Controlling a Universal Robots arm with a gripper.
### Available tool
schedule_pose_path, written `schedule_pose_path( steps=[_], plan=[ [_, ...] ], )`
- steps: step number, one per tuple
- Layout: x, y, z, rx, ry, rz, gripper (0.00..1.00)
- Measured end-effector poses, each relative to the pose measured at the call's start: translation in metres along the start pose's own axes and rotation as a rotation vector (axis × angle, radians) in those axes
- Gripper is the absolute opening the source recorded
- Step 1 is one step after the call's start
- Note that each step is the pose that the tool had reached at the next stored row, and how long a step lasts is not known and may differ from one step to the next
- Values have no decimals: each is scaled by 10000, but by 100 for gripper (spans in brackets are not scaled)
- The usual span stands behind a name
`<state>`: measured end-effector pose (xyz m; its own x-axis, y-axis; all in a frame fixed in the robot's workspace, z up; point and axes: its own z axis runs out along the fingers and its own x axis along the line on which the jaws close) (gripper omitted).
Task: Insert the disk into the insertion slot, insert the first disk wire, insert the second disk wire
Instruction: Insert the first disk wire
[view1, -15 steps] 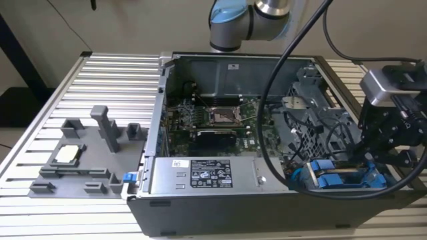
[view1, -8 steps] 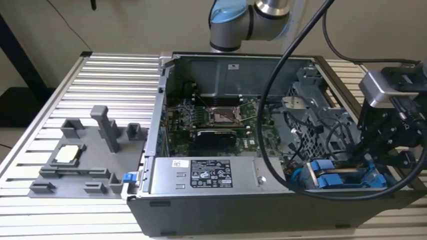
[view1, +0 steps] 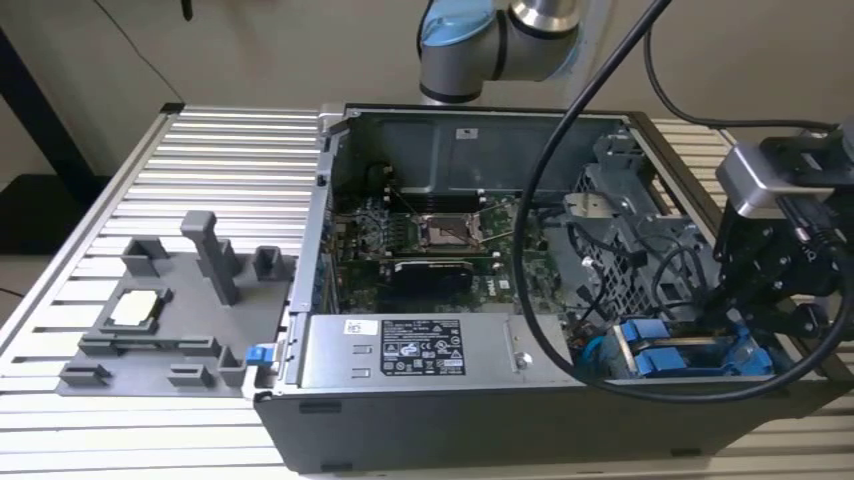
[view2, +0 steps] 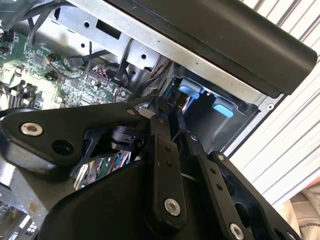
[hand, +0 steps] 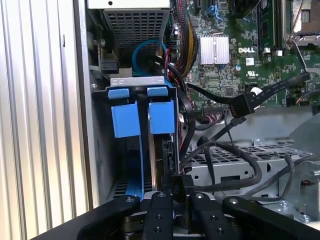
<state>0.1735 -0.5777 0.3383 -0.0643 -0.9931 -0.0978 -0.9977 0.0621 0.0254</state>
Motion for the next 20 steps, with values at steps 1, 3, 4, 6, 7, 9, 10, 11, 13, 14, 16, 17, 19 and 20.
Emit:
schedule_pose_path(
  steps=[1, 3, 4, 6, 7, 9, 10, 11, 13, 14, 16, 17, 19, 20],
  plan=[
    [1, 0, 4, 0, -7, 0, 19],
    [1, -3, 11, -1, -21, 1, 19],
    [1, -5, 15, -2, -30, 1, 19],
    [1, -12, 19, -3, -51, -1, 19],
    [2, -15, 28, -6, -74, -1, 19],
    [3, -18, 26, -6, -73, 1, 19],
    [5, -21, 22, -5, -65, 0, 19],
    [7, -23, 22, -5, -66, -1, 19],
    [9, -23, 24, -4, -63, -1, 19],
    [10, -23, 31, -4, -63, -1, 19],
    [13, -24, 55, -3, -54, -1, 19],
    [15, -24, 67, -3, -47, -1, 19],
    [16, -25, 84, -4, -52, -1, 19],
    [18, -25, 87, -5, -58, 0, 19]
  ],
)
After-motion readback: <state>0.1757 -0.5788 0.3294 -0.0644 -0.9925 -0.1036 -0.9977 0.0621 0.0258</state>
